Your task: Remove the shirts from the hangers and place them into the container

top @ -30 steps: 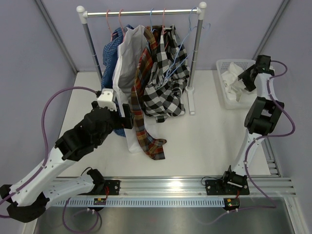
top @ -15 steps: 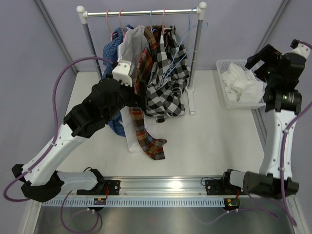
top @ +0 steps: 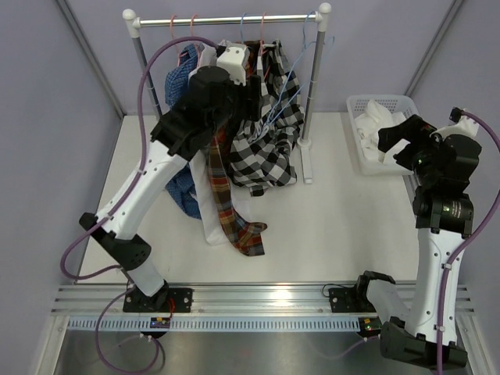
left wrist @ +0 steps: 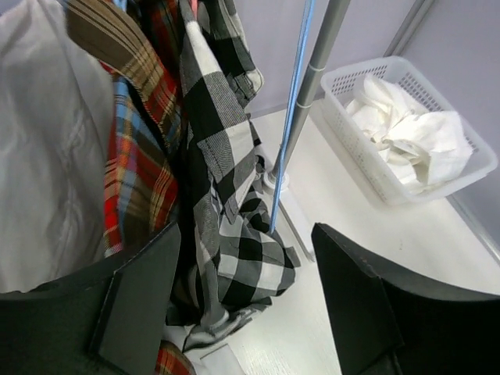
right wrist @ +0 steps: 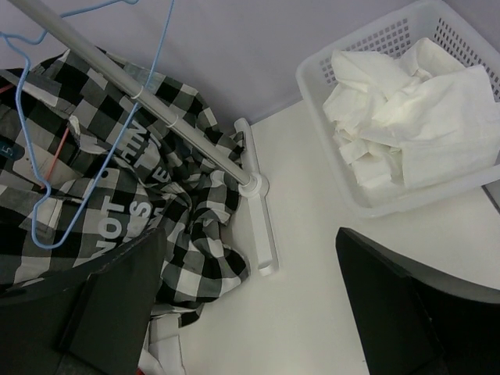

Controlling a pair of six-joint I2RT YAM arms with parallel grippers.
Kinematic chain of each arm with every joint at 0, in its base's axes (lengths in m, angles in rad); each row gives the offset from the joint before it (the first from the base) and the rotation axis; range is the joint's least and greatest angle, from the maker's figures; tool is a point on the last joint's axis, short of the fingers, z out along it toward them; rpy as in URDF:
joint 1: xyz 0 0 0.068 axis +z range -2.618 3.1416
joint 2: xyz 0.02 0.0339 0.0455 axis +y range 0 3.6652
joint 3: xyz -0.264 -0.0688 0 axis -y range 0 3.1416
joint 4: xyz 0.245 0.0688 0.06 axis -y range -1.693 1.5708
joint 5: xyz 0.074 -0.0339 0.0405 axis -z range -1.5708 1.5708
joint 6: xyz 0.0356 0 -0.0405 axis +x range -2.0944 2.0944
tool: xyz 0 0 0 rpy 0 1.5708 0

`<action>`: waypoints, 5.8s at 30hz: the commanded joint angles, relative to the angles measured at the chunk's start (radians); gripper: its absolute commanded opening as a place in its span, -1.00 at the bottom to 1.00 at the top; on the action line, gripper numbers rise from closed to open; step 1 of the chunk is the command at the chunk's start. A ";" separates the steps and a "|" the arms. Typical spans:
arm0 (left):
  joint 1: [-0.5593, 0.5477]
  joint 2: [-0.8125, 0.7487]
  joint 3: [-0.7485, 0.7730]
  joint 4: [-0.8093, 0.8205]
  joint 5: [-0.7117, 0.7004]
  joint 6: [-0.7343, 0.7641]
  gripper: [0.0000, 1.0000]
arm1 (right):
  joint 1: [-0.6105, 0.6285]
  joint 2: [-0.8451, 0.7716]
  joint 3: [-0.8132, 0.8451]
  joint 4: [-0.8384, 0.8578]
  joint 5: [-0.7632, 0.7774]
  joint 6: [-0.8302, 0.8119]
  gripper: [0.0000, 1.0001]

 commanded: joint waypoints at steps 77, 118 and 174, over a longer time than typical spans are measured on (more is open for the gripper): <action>0.078 0.027 0.089 0.048 -0.024 0.143 -1.00 | 0.037 -0.082 -0.181 0.044 -0.168 0.024 0.99; 0.046 -0.683 -0.733 -0.222 0.740 0.226 -1.00 | 0.046 -0.068 -0.112 -0.048 -0.149 -0.186 0.99; -0.327 -0.026 -0.152 -0.053 0.487 0.106 -1.00 | 0.344 0.028 0.092 0.049 -0.303 -0.215 0.61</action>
